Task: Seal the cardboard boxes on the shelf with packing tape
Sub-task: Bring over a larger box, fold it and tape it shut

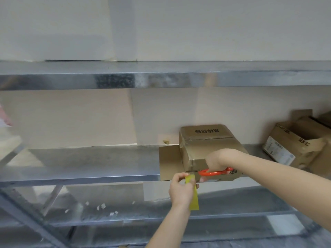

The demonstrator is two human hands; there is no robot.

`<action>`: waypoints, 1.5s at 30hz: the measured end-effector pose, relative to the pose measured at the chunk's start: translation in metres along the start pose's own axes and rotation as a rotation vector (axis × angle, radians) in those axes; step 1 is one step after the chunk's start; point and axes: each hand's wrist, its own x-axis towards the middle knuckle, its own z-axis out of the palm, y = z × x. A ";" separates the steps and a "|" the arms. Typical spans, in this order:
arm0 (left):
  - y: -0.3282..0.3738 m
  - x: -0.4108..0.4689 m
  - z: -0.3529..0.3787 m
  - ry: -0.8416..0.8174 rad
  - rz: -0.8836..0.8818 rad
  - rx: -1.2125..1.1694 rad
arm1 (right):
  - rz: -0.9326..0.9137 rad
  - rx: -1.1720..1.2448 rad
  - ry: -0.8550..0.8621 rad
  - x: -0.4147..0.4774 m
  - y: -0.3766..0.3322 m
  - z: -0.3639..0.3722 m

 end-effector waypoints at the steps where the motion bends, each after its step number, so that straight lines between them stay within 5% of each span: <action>1: 0.001 0.002 -0.005 0.005 0.021 0.002 | -0.014 0.040 -0.001 0.000 0.003 -0.001; 15: 0.026 0.012 -0.062 0.360 0.185 -0.183 | -0.058 0.290 0.403 -0.006 -0.013 0.002; 33: 0.045 0.023 -0.106 0.389 -0.024 -0.370 | -0.148 0.394 0.468 -0.003 -0.054 0.003; 37: 0.053 0.039 -0.121 0.500 0.061 -0.330 | -0.190 0.517 0.411 0.008 -0.070 -0.001; 45: 0.090 0.096 -0.149 0.614 0.354 0.013 | -0.164 0.548 0.556 0.074 -0.099 -0.046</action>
